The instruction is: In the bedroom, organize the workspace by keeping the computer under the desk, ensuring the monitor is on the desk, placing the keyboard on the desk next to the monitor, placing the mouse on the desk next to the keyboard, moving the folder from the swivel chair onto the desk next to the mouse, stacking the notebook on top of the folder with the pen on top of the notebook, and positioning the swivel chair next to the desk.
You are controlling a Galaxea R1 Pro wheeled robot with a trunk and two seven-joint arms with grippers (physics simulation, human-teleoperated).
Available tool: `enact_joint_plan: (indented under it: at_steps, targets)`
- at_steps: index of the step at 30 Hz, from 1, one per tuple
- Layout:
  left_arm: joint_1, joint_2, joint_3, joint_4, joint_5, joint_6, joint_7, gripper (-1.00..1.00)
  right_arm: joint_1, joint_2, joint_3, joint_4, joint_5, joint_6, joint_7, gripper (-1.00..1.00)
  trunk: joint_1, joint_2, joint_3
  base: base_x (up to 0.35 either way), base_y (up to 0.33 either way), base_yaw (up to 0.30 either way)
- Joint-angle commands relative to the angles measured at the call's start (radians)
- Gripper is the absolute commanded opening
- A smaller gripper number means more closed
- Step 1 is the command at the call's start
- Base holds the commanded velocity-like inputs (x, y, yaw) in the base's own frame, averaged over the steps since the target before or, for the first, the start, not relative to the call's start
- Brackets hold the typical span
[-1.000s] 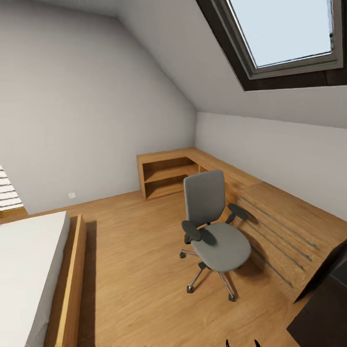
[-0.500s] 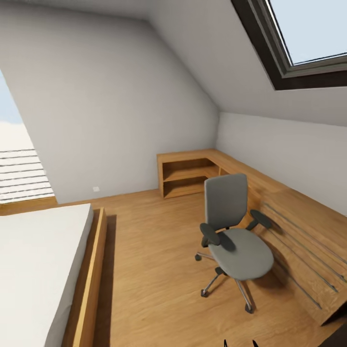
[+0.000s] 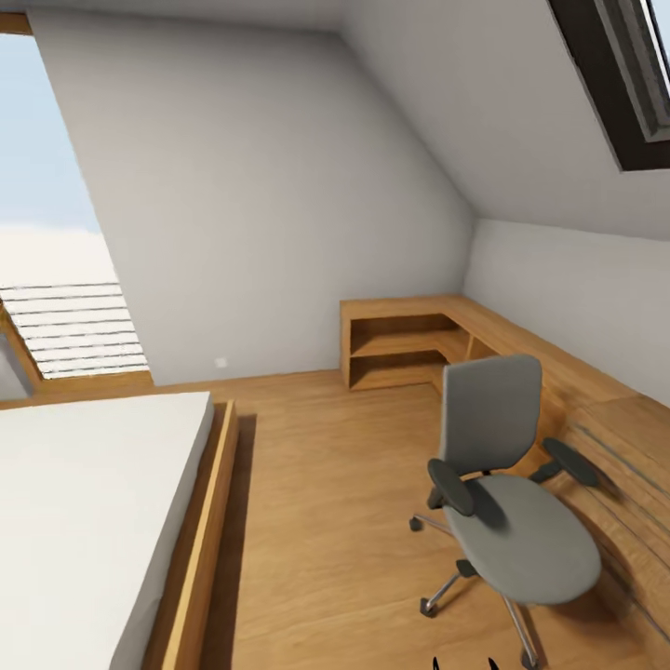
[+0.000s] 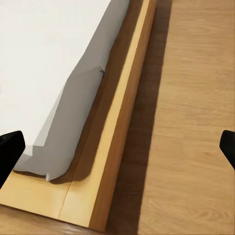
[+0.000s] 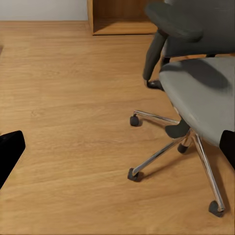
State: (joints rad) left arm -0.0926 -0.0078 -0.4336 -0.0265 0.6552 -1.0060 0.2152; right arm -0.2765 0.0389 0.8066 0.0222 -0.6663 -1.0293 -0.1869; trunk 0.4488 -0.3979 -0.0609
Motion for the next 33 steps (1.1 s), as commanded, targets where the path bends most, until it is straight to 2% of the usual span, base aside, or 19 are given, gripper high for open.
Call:
enact_joint_plan:
  at_steps: [1, 13, 18, 25, 33]
  targets:
    - [-0.001, -0.001, -0.008, 0.000, 0.000, -0.002, 0.010, 1.00, -0.001, 0.000, 0.008, 0.002, 0.002, -0.001, -0.010, 1.00, 0.001, -0.002, -0.002, 0.323, 0.000, 0.190]
    - [-0.001, -0.006, -0.008, 0.000, 0.000, 0.015, 0.010, 1.00, -0.001, -0.002, 0.008, 0.001, 0.002, 0.006, -0.011, 1.00, 0.001, -0.002, -0.002, 0.321, 0.000, 0.081]
    - [-0.001, -0.005, -0.007, 0.000, 0.000, 0.016, 0.009, 1.00, -0.001, -0.002, 0.008, 0.001, 0.002, 0.006, -0.010, 1.00, 0.001, -0.002, -0.002, 0.138, 0.000, 0.204]
    - [-0.001, -0.005, -0.007, 0.000, 0.000, 0.017, 0.009, 1.00, -0.001, -0.003, 0.008, 0.001, 0.002, 0.006, -0.010, 1.00, 0.001, -0.002, -0.002, 0.058, 0.000, 0.060]
    - [-0.001, -0.006, -0.007, 0.000, 0.000, 0.017, 0.010, 1.00, -0.001, -0.006, 0.007, 0.001, 0.002, 0.007, -0.009, 1.00, 0.001, -0.002, -0.002, 0.268, 0.000, 0.008]
